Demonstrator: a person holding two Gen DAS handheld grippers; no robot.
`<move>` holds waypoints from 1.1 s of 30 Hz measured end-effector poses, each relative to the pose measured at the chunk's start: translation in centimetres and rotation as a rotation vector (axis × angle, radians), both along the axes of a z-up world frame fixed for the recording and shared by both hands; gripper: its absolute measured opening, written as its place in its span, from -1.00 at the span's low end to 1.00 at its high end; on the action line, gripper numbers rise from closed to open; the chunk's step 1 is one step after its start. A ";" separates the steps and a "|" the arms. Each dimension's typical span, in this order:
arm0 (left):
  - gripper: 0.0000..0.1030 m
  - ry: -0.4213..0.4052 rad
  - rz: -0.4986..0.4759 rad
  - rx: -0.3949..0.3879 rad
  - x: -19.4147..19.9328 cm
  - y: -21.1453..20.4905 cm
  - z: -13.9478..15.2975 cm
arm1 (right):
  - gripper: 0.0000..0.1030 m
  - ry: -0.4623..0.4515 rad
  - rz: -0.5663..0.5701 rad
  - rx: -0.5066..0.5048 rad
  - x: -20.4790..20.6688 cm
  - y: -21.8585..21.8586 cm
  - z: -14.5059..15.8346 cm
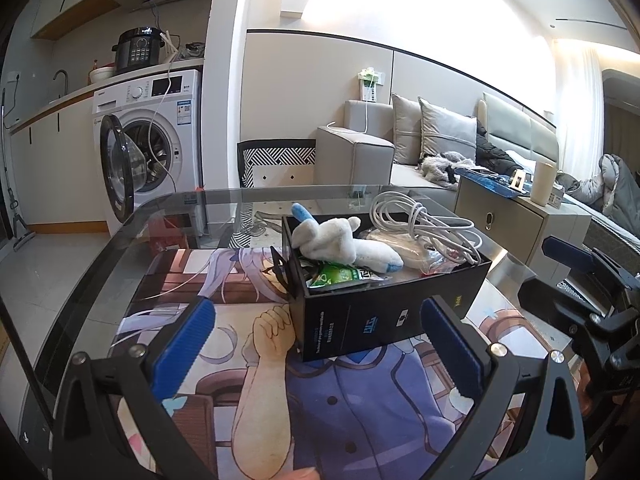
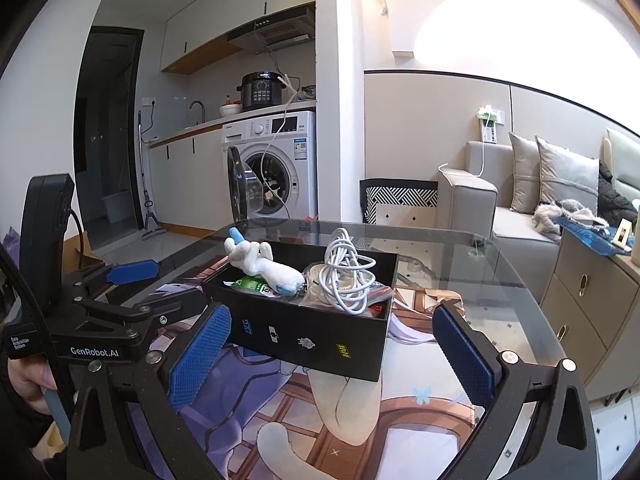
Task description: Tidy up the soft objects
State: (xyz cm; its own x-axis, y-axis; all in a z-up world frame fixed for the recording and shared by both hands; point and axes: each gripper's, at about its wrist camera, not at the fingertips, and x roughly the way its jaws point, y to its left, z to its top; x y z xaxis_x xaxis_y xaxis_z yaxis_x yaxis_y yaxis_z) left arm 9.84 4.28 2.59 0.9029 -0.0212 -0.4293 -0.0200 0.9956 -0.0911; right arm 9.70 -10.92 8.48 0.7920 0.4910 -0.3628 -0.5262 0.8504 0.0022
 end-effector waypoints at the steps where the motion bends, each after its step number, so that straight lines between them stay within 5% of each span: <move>1: 1.00 -0.005 0.002 -0.001 -0.1 0.0 0.0 | 0.99 -0.005 0.003 -0.003 -0.1 0.1 0.0; 33: 1.00 -0.008 0.009 0.003 -0.3 0.1 0.1 | 0.99 -0.011 0.001 0.008 -0.3 -0.2 0.0</move>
State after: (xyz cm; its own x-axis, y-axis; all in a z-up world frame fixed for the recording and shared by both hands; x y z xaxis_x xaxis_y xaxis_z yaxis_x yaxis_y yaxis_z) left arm 9.57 4.34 2.67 0.9064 -0.0117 -0.4223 -0.0284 0.9957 -0.0885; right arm 9.44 -11.15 8.46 0.7956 0.4947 -0.3496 -0.5270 0.8499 0.0034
